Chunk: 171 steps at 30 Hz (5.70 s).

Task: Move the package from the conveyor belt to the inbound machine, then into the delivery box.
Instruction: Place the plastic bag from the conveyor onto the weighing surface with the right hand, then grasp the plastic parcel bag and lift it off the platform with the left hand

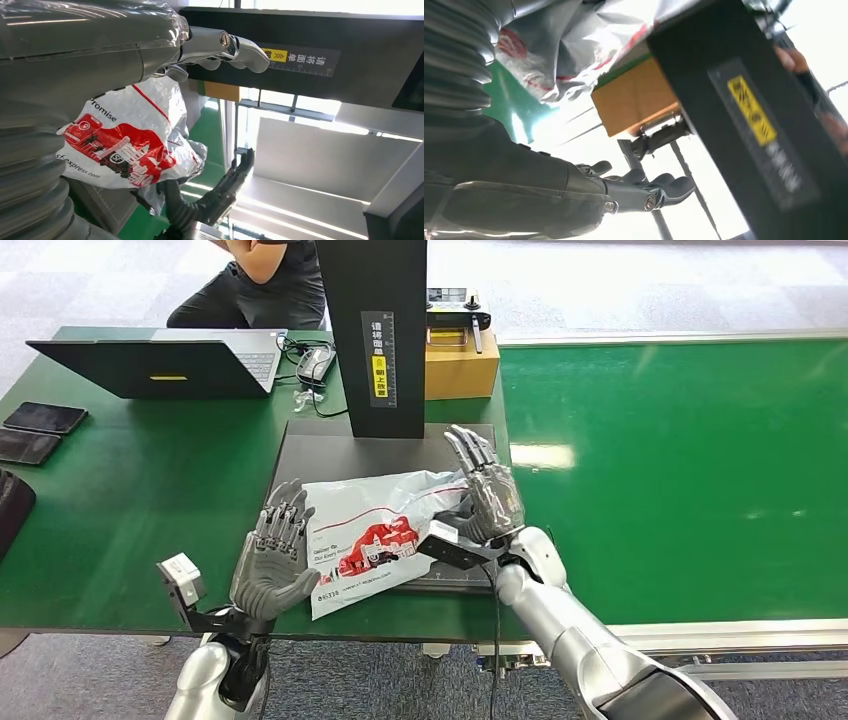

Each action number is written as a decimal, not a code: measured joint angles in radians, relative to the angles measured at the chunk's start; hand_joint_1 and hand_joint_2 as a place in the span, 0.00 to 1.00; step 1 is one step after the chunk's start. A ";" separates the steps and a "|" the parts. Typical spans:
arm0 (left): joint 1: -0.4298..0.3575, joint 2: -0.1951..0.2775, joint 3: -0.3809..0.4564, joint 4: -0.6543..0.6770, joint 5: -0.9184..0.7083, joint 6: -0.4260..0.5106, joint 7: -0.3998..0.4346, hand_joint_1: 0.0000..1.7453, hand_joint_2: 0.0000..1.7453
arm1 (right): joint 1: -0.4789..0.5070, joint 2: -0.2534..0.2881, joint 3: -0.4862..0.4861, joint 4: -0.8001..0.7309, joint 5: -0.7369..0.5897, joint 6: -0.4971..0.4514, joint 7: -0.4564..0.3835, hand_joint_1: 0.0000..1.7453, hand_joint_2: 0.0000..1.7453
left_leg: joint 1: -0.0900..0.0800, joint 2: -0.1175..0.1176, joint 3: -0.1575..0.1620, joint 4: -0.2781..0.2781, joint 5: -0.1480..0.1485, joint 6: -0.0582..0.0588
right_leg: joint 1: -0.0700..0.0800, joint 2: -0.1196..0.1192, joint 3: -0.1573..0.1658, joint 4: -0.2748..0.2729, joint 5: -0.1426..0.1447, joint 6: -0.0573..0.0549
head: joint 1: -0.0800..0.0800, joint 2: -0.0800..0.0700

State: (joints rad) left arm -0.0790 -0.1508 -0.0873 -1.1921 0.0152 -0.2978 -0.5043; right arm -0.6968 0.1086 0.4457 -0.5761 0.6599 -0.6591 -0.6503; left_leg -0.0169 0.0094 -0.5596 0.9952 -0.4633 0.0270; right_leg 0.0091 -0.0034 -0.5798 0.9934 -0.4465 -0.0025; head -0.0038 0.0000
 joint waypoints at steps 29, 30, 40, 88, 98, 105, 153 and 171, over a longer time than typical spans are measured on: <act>0.048 0.003 0.013 -0.031 -0.002 0.021 0.008 0.00 1.00 | 0.439 -0.065 -0.297 -0.624 -0.514 0.621 0.143 0.00 1.00 | 0.000 0.000 0.000 0.000 0.000 0.000 | 0.000 0.000 0.000 0.000 0.000 0.000 | 0.000 0.000; 0.051 0.003 0.014 -0.032 -0.005 0.021 0.009 0.00 1.00 | 0.451 -0.065 -0.305 -0.634 -0.515 0.639 0.145 0.00 1.00 | 0.000 0.000 0.000 0.000 0.000 0.000 | 0.000 0.000 0.000 0.000 0.000 0.000 | 0.000 0.000; 0.061 -0.004 0.020 -0.047 -0.022 0.012 0.011 0.00 1.00 | 0.531 -0.059 -0.345 -0.716 -0.482 0.678 0.156 0.00 1.00 | 0.000 0.000 0.000 0.000 -0.001 0.000 | 0.000 0.000 0.000 -0.001 0.000 0.000 | 0.000 0.000; -0.119 -0.083 -0.308 -0.015 -0.441 0.221 0.161 0.00 1.00 | 0.618 0.023 -0.403 -0.865 -0.422 0.716 0.172 0.00 1.00 | 0.000 0.000 0.000 0.000 -0.001 0.000 | 0.000 0.000 0.000 -0.001 0.000 0.000 | 0.000 0.000; -0.173 -0.089 -0.307 0.064 -0.540 0.323 0.291 0.00 1.00 | 0.650 0.033 -0.430 -0.940 -0.414 0.710 0.170 0.00 1.00 | 0.000 0.000 0.000 0.000 -0.001 0.000 | 0.000 0.000 0.000 -0.001 0.000 0.000 | 0.000 0.000; -0.200 -0.091 -0.299 0.138 -0.623 0.380 0.360 0.00 1.00 | 0.671 0.033 -0.468 -1.019 -0.381 0.690 0.187 0.00 1.00 | 0.000 0.000 0.000 0.000 -0.001 0.000 | 0.000 0.000 0.000 -0.001 0.000 0.000 | 0.000 0.000; -0.345 -0.152 -0.237 0.515 -0.925 0.574 0.504 1.00 1.00 | 0.708 0.052 -0.533 -0.978 -0.408 0.726 0.250 0.00 1.00 | 0.000 0.000 0.001 0.000 -0.001 0.000 | 0.000 0.000 0.001 -0.001 0.000 0.000 | 0.000 0.000; -0.362 -0.152 -0.242 0.532 -0.983 0.621 0.515 1.00 1.00 | 0.726 0.052 -0.534 -1.000 -0.408 0.714 0.258 0.00 1.00 | 0.000 0.000 0.002 0.000 -0.001 0.000 | 0.000 -0.001 0.002 -0.001 0.000 0.000 | 0.000 0.000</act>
State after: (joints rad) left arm -0.4413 -0.3025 -0.3296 -0.6601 -0.9678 0.3233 0.0105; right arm 0.0294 0.1602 -0.0881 -1.5761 0.2514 0.0553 -0.3920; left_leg -0.0172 0.0090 -0.5579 0.9950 -0.4641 0.0268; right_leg 0.0088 -0.0039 -0.5780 0.9928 -0.4469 -0.0024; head -0.0038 0.0000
